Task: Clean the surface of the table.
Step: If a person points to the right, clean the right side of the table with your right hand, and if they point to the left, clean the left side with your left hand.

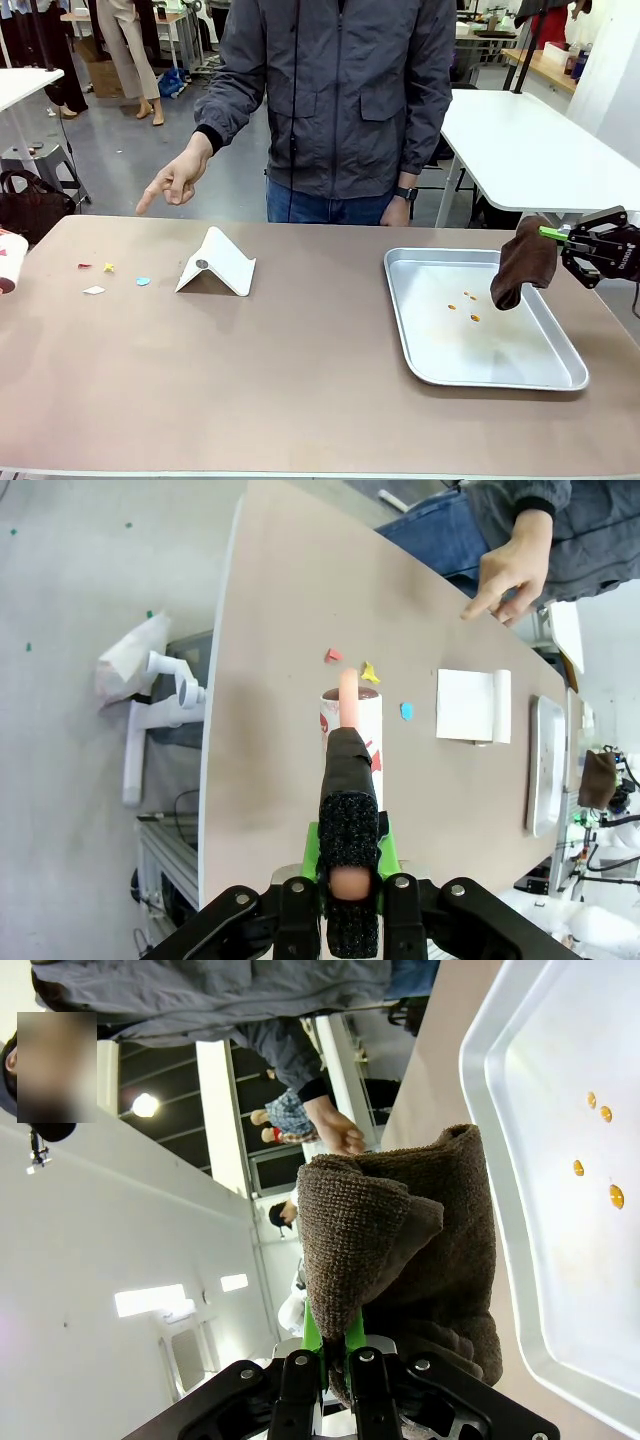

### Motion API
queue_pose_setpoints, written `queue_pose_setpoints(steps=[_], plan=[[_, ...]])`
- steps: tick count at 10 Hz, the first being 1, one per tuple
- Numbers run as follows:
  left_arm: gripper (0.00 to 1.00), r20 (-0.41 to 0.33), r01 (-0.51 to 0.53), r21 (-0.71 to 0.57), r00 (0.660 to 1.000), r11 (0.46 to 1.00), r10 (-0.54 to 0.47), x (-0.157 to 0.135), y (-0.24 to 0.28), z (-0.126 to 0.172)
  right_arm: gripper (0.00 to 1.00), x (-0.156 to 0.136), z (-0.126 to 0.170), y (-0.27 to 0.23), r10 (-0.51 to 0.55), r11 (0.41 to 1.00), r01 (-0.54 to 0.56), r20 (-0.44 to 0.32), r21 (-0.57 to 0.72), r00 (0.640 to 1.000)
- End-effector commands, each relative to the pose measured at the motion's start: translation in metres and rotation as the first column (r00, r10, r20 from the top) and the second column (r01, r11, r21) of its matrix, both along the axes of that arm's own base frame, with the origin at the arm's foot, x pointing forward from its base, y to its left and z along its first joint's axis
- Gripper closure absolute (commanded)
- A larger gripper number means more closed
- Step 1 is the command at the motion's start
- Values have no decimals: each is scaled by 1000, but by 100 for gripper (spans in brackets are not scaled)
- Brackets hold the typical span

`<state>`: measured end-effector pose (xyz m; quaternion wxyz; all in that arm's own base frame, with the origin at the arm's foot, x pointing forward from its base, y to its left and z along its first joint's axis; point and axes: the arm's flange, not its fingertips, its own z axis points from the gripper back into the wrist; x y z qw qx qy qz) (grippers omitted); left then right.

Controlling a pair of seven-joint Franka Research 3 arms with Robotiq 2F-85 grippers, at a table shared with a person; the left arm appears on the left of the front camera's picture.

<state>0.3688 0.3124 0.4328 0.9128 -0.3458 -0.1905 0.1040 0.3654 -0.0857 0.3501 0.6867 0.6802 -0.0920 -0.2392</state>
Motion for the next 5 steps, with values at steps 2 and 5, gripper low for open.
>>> queue_pose_setpoints(steps=[2,5], plan=[[78,-4,-52,-35,999,998,52,13,4,2,100,1,3,-1,-6,1000,5,12,25,1000],[78,-31,-86,-37,996,996,84,28,1,-8,100,1,3,-1,-6,1000,5,12,25,1000]])
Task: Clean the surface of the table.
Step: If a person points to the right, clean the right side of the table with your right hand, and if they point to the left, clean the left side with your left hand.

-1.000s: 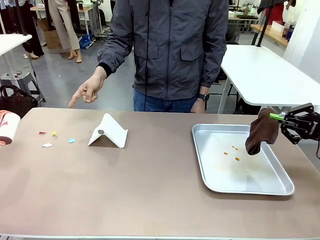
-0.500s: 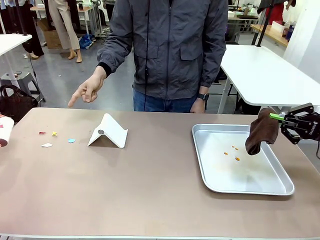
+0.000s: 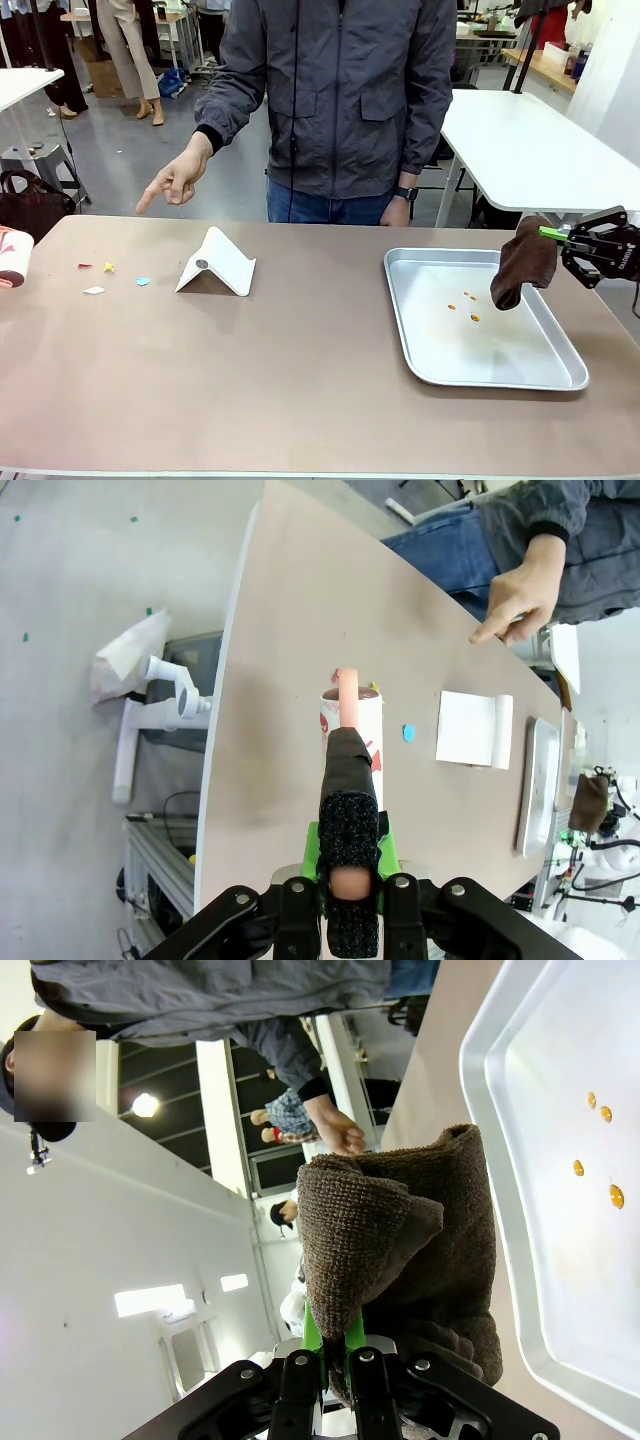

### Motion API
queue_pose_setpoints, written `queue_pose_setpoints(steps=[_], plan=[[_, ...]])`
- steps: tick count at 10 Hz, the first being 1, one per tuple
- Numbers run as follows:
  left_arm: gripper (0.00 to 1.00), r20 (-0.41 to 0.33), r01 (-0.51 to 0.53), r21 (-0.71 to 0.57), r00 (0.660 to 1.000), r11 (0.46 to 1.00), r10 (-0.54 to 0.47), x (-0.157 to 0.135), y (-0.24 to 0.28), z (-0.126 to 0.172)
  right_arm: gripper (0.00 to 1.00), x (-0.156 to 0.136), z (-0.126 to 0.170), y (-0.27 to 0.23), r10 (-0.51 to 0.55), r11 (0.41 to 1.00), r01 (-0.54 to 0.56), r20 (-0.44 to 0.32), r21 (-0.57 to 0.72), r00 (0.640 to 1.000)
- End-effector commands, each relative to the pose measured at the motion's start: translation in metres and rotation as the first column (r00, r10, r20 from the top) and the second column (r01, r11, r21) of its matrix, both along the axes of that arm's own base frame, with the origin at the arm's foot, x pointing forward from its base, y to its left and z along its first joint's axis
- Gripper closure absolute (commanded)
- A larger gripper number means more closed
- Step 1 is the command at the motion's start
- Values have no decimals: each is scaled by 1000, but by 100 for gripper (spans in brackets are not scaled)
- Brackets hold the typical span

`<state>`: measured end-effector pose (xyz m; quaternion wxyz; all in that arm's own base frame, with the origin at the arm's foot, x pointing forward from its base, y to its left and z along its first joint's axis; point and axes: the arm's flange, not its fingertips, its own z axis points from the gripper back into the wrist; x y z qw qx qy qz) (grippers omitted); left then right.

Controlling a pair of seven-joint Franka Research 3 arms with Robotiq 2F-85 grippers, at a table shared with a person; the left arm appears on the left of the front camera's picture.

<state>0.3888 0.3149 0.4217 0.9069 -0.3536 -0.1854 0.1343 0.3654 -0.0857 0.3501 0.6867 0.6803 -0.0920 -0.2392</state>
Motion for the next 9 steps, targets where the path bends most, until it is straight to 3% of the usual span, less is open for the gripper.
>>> queue_pose_setpoints(steps=[1,9], plan=[[78,-7,-44,-8,999,999,44,13,-6,-2,100,1,3,-1,-6,1000,5,12,25,1000],[78,-48,-136,-1,990,991,136,41,-42,-16,100,1,3,-1,-6,1000,5,12,25,1000]])
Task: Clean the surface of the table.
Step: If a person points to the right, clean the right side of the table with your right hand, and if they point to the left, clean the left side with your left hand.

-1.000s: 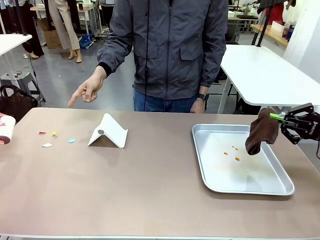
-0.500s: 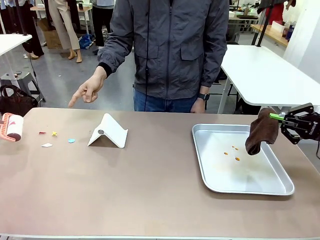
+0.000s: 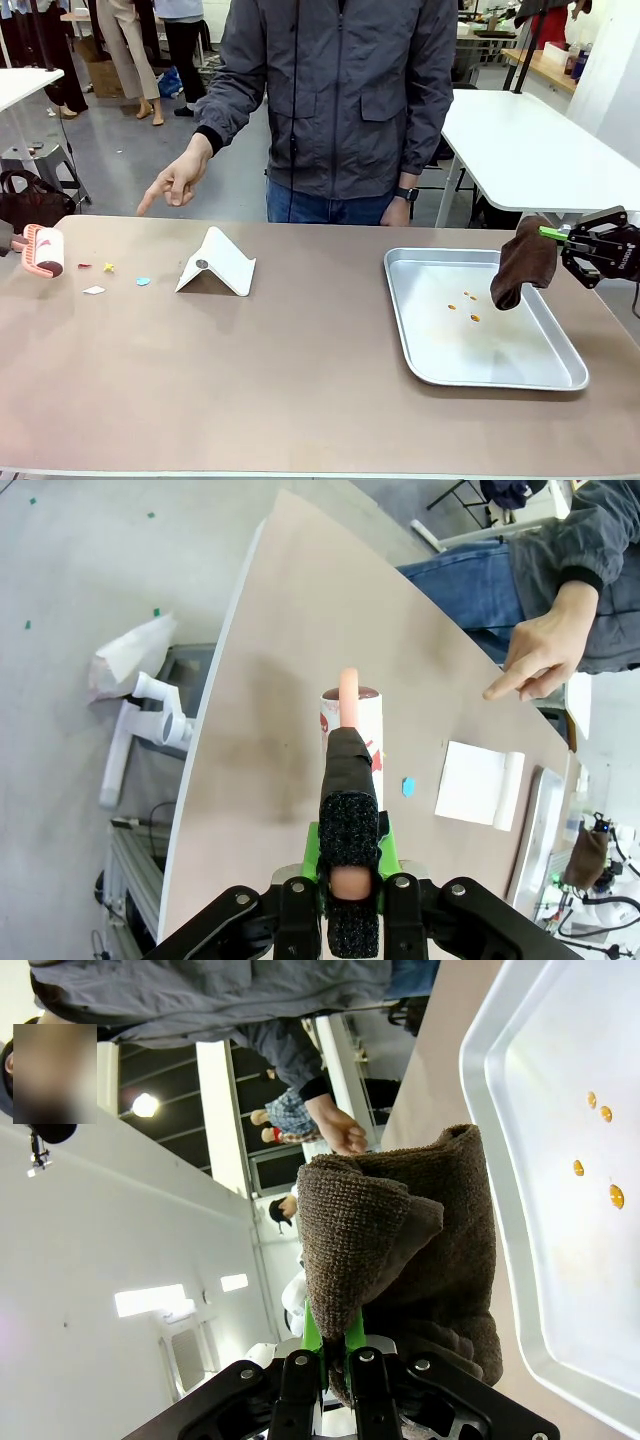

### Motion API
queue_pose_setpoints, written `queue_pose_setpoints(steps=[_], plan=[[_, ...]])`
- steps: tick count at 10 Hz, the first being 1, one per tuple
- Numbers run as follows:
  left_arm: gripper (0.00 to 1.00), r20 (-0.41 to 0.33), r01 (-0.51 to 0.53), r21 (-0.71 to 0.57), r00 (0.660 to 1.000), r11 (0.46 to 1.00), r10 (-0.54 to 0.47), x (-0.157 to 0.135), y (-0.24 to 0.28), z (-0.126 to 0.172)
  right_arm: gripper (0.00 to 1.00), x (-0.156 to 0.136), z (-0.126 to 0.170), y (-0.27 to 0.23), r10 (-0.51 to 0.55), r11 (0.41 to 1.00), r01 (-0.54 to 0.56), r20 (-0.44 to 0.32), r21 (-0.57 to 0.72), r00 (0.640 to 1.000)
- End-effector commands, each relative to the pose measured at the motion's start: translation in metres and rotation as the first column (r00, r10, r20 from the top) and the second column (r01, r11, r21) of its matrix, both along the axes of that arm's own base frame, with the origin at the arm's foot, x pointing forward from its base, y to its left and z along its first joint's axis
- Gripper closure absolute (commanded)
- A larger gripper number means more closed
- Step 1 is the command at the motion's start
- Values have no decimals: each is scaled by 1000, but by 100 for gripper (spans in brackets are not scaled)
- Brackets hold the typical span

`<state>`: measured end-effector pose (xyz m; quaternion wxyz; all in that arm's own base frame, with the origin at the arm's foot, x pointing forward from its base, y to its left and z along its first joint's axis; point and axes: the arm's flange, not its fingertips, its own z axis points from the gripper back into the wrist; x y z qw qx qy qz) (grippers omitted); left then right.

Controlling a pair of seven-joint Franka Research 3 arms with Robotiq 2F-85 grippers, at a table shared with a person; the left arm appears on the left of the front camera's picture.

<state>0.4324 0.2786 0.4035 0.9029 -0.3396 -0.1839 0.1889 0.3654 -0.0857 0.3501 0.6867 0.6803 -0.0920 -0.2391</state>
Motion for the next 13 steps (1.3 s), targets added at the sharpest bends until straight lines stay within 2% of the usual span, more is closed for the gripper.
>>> queue_pose_setpoints(steps=[1,4,7,13], plan=[[78,0,-37,-7,999,999,37,0,-8,1,100,1,3,-1,-6,1000,5,12,25,1000],[78,-48,2,12,999,1000,-1,2,-15,-8,100,1,3,-1,-6,1000,5,12,25,1000],[78,-114,85,-23,990,996,-87,4,-16,-11,100,1,3,-1,-6,1000,5,12,25,1000],[78,-108,54,35,993,998,-50,12,-19,-20,100,1,3,-1,-6,1000,5,12,25,1000]])
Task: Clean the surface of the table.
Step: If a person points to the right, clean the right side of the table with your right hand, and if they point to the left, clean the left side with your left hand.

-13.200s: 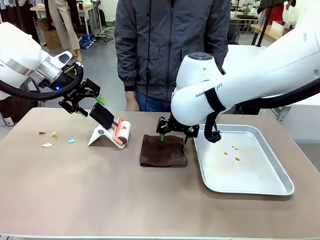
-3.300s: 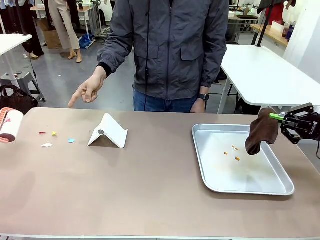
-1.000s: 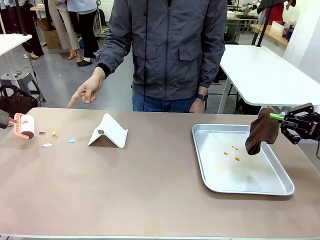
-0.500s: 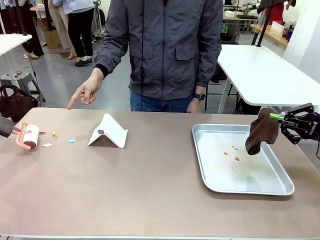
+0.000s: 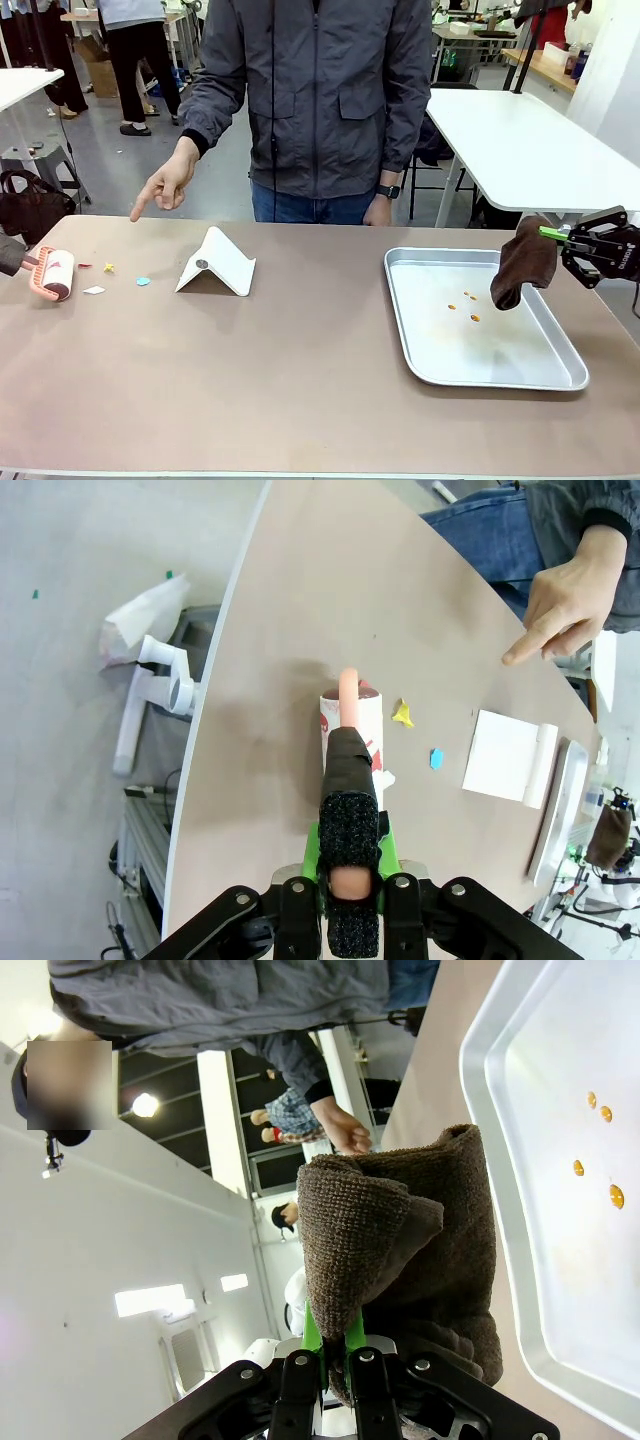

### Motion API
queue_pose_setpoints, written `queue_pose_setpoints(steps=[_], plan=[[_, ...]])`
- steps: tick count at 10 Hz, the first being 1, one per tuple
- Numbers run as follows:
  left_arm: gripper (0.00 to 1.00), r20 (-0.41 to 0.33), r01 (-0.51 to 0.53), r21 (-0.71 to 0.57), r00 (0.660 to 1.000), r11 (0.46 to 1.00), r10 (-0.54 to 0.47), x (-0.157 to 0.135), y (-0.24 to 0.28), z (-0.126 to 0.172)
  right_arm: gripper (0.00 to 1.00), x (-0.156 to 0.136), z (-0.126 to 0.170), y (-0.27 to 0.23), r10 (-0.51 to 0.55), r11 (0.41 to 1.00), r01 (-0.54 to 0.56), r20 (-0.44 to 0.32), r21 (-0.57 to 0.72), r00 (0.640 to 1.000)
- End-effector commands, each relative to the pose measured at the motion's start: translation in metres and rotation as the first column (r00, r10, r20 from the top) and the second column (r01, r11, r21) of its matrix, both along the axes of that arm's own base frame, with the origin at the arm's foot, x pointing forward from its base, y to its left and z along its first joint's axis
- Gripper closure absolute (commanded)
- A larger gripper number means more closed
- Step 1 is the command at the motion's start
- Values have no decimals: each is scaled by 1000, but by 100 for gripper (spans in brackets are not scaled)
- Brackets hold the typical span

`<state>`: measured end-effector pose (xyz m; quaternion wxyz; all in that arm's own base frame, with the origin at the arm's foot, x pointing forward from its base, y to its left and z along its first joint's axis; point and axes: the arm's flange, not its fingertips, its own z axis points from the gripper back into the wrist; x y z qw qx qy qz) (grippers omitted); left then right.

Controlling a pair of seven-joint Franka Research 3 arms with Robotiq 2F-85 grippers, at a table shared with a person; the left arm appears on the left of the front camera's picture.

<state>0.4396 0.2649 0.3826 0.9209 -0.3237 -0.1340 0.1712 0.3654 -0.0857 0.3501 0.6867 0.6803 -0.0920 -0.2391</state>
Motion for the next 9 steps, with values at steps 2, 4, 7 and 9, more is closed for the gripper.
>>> queue_pose_setpoints(steps=[2,4,7,9], plan=[[78,-54,-5,16,999,1000,5,12,-10,-9,100,1,3,-1,-6,1000,5,12,25,1000],[78,-80,-3,-1,997,1000,2,19,-13,-15,100,1,3,-1,-6,1000,5,12,25,1000],[78,-102,28,-4,994,1000,-28,32,-25,-21,100,1,3,-1,-6,1000,5,12,25,1000],[78,-90,49,-8,995,999,-49,42,-37,-21,100,1,3,-1,-6,1000,5,12,25,1000]])
